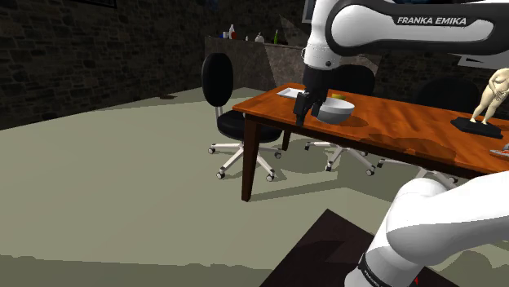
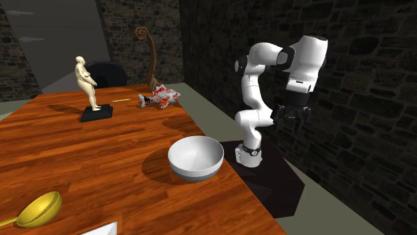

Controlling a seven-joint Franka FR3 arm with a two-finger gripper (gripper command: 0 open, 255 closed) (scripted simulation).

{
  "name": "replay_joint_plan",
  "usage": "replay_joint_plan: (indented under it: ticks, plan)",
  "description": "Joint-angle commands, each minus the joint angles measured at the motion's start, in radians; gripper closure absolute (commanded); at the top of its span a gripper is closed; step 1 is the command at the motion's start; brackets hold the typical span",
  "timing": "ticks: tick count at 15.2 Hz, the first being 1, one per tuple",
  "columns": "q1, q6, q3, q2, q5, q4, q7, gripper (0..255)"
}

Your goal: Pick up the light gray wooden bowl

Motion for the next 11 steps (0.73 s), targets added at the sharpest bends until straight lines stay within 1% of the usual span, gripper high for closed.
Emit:
replay_joint_plan:
  ticks: [1,6,11]
  plan:
    - [0.000,0.000,0.000,0.000,0.000,0.000,0.000,0]
    - [-0.034,0.035,-0.104,0.041,-0.074,0.019,-0.131,0]
    - [-0.062,0.077,-0.205,0.111,-0.134,0.068,-0.260,0]
